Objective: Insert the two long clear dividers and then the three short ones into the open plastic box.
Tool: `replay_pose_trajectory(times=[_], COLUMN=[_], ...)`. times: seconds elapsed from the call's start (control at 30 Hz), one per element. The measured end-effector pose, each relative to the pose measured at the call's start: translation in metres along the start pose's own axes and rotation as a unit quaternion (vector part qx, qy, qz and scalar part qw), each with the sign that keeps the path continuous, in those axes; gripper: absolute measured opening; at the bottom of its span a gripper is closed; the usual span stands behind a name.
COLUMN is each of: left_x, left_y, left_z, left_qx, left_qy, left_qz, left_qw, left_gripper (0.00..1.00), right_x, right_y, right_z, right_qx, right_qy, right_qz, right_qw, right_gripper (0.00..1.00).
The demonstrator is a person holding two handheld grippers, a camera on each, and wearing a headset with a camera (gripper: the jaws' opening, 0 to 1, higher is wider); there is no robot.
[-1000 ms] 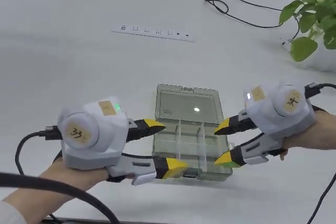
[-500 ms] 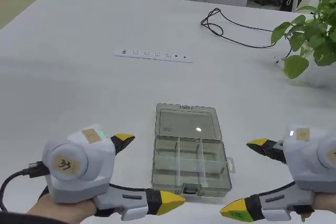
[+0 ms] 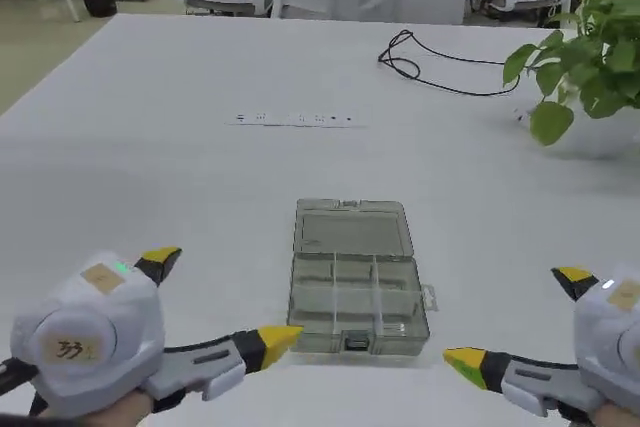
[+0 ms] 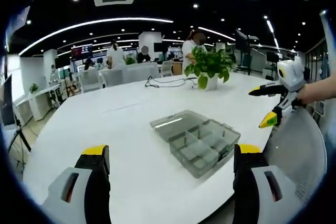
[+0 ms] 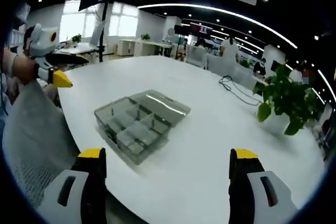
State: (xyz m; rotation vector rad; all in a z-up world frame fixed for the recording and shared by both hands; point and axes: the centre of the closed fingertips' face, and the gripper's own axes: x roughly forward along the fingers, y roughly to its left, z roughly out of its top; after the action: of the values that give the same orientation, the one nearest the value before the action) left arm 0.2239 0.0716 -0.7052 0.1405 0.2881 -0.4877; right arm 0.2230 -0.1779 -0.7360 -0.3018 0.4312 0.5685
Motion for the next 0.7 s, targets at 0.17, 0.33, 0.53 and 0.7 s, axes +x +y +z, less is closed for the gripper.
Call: replay_pose_trajectory(times=[0.17, 0.33, 0.53, 0.7], left_x=[-0.005, -0.004, -0.012, -0.012], left_y=[-0.002, 0.001, 0.032, 0.036], left_z=[-0.032, -0.037, -0.066, -0.062], left_qx=[0.042, 0.059, -0.016, 0.015], left_qy=[0.046, 0.049, 0.079, 0.072], left_qz=[0.01, 0.03, 0.077, 0.083], left_qw=[0.998, 0.9967, 0.9937, 0.9938], left_gripper=[1.0, 1.0, 1.0, 1.0], right_x=[0.005, 0.008, 0.008, 0.009], right_y=[0.029, 0.04, 0.036, 0.032], right_z=[-0.008, -0.024, -0.02, -0.016], right_qx=[-0.007, -0.064, -0.04, -0.002], right_qy=[0.017, 0.053, 0.041, 0.036], right_qz=[0.07, 0.072, 0.068, 0.061], right_qw=[0.9974, 0.994, 0.9961, 0.9975], right_gripper=[1.0, 1.0, 1.0, 1.0])
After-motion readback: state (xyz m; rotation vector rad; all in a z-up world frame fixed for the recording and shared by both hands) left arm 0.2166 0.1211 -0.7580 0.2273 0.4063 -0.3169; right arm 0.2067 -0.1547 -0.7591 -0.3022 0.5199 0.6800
